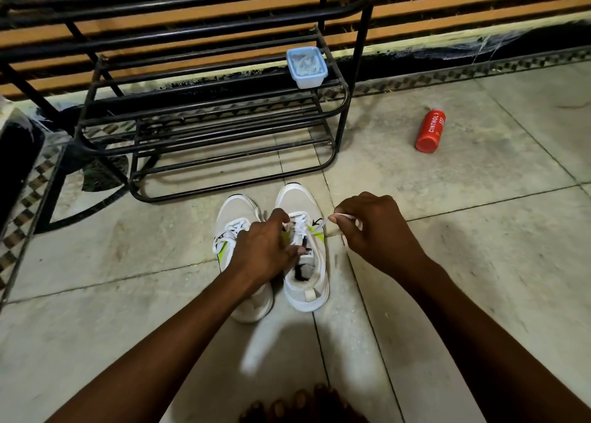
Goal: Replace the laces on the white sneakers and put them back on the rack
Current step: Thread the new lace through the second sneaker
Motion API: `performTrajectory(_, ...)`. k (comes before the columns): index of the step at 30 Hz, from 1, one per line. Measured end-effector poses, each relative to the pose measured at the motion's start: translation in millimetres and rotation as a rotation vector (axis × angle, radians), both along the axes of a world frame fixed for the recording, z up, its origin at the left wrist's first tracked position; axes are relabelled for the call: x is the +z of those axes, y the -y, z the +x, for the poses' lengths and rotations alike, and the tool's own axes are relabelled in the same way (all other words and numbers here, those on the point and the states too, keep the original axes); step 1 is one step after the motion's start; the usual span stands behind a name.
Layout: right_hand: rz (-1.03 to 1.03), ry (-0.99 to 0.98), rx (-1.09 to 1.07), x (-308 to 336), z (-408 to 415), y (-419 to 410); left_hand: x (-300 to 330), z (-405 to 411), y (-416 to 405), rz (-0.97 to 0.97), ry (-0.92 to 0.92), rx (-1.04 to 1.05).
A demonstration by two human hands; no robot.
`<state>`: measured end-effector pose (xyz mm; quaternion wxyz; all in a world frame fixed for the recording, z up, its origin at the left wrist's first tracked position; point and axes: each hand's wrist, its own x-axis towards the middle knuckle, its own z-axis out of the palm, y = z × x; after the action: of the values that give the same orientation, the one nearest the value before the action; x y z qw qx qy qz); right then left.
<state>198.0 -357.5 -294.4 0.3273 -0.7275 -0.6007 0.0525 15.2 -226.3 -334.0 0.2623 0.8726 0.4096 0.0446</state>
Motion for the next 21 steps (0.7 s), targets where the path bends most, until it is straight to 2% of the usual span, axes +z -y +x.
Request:
performTrajectory(4, 0.047, -0.121, -0.053, 6, -4, 2, 19, 0, -4, -0.139, 0.249, 0.061)
performTrajectory(6, 0.061, -0.219, -0.066, 12, -8, 3, 32, 1, -4, -0.273, 0.342, 0.131)
performTrajectory(9, 0.047, -0.434, -0.077, 25, -12, -2, 56, -1, -7, -0.469, 0.401, 0.202)
performTrajectory(12, 0.047, -0.695, -0.084, 43, -17, -8, 86, -5, -10, -0.585, 0.477, 0.22)
performTrajectory(17, 0.068, -1.047, -0.073, 83, -30, -16, 133, -13, -19, -0.798, 0.65, 0.163)
performTrajectory(21, 0.091, -1.354, -0.017, 126, -38, -16, 170, -25, -17, -0.902, 0.651, 0.059)
